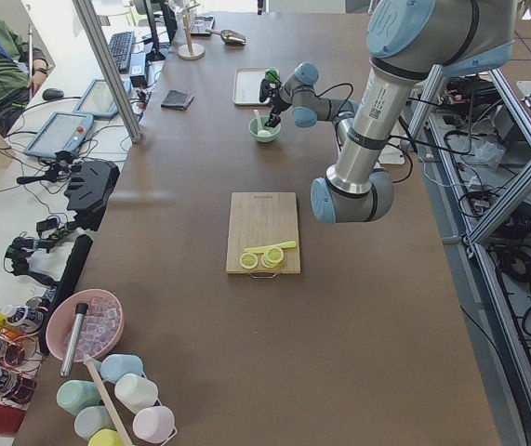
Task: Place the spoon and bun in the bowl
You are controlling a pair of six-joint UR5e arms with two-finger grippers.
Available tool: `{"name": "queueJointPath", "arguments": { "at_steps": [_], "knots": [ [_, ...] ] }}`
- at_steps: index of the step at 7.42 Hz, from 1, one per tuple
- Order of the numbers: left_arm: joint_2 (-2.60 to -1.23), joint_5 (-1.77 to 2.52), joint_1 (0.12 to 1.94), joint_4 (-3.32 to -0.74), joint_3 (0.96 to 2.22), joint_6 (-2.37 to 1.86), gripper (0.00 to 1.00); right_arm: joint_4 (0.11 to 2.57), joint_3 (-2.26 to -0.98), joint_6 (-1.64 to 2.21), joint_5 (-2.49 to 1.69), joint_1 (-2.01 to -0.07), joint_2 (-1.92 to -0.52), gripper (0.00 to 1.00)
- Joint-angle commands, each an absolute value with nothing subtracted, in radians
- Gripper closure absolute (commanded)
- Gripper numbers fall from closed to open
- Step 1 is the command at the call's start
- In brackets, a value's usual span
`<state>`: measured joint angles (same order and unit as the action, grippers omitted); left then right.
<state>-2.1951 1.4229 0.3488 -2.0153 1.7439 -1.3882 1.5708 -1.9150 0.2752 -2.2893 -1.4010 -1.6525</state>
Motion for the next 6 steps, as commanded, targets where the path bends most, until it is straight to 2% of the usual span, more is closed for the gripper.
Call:
{"name": "queueJointPath", "arguments": {
  "at_steps": [1, 4, 6],
  "knots": [
    [-2.114, 1.591, 0.458, -1.932, 1.811, -1.279, 0.02, 1.571, -1.910, 0.273, -2.289, -1.402, -1.707, 0.00],
    [-1.934, 1.964, 0.774, -1.630, 1.972, -0.942, 0.02, 1.572, -1.902, 0.273, -2.289, -1.404, -1.756, 0.00],
    [-1.695, 2.064, 0.981, -1.624, 2.054, -0.628, 0.02, 1.572, -1.896, 0.250, -2.289, -1.416, -1.767, 0.00]
  ]
}}
